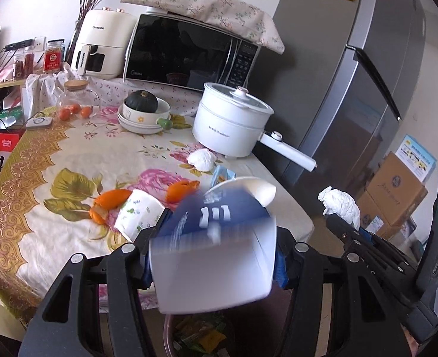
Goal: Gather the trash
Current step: 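Carry the blue carton and white tissue over the brown bin, then open the right tool to drop the tissue while the left tool releases the carton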
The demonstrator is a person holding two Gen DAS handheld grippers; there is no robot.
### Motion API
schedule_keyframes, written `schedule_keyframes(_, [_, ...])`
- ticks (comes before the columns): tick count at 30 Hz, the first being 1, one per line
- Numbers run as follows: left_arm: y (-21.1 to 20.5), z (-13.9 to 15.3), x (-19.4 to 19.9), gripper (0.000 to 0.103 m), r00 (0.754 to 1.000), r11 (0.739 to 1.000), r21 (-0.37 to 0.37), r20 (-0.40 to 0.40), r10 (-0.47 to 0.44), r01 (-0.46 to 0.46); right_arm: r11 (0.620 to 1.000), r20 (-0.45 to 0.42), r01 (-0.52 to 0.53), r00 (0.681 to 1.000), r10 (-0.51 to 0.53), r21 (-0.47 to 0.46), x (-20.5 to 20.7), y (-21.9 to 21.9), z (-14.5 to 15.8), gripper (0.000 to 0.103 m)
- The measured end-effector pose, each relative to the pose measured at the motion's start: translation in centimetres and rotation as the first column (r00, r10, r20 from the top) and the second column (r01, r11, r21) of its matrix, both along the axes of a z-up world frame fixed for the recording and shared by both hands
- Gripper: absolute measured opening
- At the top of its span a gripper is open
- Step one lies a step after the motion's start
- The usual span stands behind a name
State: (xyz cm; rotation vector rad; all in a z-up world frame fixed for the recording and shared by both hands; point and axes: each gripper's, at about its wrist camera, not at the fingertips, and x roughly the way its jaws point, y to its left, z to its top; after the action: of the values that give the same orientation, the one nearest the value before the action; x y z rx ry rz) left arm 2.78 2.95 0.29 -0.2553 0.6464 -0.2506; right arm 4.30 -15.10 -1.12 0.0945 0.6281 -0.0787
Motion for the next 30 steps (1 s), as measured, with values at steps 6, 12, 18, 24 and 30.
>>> schedule_keyframes(6, [-2.1,-1.4,-1.2,0.055,0.997,0.998,0.013,-0.031,-0.066,0.067,0.999,-0.062,0.032,0.998,-0.031,0.013,-2.1,-1.9,-2.5,0.021])
schedule_keyframes(12, [-4.1,-2.2,-2.6,0.055,0.992,0.992,0.042,-0.043,-0.118,0.12,0.998,-0.126,0.061,0.99,-0.058,0.019,-3.9,-3.6,-4.7,0.023])
schedule_keyframes(18, [-5.1,-2.9,-3.1,0.055,0.988,0.989,0.055,-0.069,-0.136,0.14,0.996,-0.157,0.078,0.985,-0.072,0.037,-4.7,-4.2,-5.9,0.045])
schedule_keyframes(24, [-5.8,-3.4,-3.4,0.056,0.985,0.986,0.064,-0.087,-0.146,0.151,0.996,-0.149,0.091,0.985,-0.087,0.024,-5.1,-4.6,-5.8,0.053])
schedule_keyframes(30, [-6.4,-3.9,-3.6,0.056,0.982,0.983,0.08,-0.107,-0.155,0.164,0.991,-0.124,0.132,0.984,-0.129,0.011,-5.5,-5.5,-5.6,0.07])
